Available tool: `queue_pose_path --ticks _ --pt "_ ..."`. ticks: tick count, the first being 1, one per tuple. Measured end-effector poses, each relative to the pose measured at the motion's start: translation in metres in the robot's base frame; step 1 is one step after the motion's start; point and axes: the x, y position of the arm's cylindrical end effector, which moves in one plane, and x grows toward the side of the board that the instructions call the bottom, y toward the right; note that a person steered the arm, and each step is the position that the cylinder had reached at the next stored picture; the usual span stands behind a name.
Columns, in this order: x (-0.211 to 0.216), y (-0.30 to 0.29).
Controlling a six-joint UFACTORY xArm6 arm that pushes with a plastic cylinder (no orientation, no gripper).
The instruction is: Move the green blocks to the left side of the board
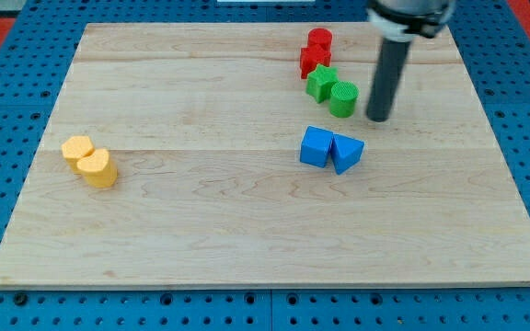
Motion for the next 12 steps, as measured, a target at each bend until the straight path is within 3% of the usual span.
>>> queue_pose_path --ticks 2,3,4,5,7,8,10,11,12 --pt "-0.07 -0.013" --pt "-0.075 -0.084" --pt "-0.045 -0.153" --pt "-0.058 -0.177" --pt "-0.066 -0.012" --pt "-0.043 -0.03" --pt "-0.026 -0.132" --pt "-0.012 -0.072" --pt "0.003 -0.113"
